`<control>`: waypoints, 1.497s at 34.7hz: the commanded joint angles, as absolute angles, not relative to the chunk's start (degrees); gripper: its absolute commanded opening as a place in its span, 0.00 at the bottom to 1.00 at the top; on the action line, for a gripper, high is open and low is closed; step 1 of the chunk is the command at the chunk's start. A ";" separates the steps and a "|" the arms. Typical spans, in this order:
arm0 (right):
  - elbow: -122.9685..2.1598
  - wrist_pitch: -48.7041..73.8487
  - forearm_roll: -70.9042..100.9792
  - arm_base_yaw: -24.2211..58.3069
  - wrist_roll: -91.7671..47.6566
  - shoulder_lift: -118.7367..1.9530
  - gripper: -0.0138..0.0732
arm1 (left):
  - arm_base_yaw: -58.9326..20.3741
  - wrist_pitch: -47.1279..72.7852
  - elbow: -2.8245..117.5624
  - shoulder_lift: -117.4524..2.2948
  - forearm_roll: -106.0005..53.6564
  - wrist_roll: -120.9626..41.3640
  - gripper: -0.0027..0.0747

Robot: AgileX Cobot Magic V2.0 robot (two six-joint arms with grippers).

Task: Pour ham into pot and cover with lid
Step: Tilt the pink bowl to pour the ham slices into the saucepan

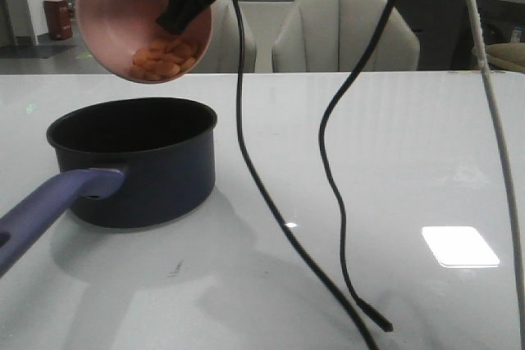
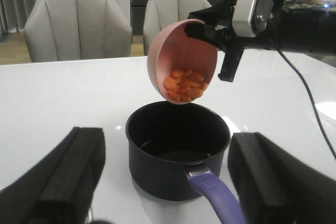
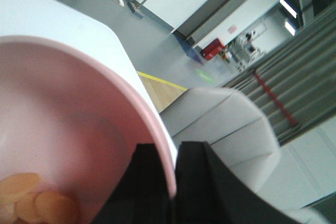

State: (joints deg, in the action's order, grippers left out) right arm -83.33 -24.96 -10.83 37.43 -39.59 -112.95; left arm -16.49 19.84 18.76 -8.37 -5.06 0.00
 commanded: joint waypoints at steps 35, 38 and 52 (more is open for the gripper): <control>-77.07 -49.34 5.47 40.17 -37.55 -109.45 0.32 | -17.04 14.94 20.18 -9.03 -5.33 0.00 0.72; -77.25 -40.79 6.81 40.17 -27.47 -106.66 0.32 | -17.04 14.94 20.18 -9.03 -5.33 0.00 0.72; -83.18 6.45 9.84 35.93 -20.36 -98.22 0.32 | -17.04 14.94 20.18 -9.03 -5.33 0.00 0.72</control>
State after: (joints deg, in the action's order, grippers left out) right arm -79.97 1.28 8.84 37.85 -20.75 -103.36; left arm -16.49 19.81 18.76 -8.37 -5.06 0.00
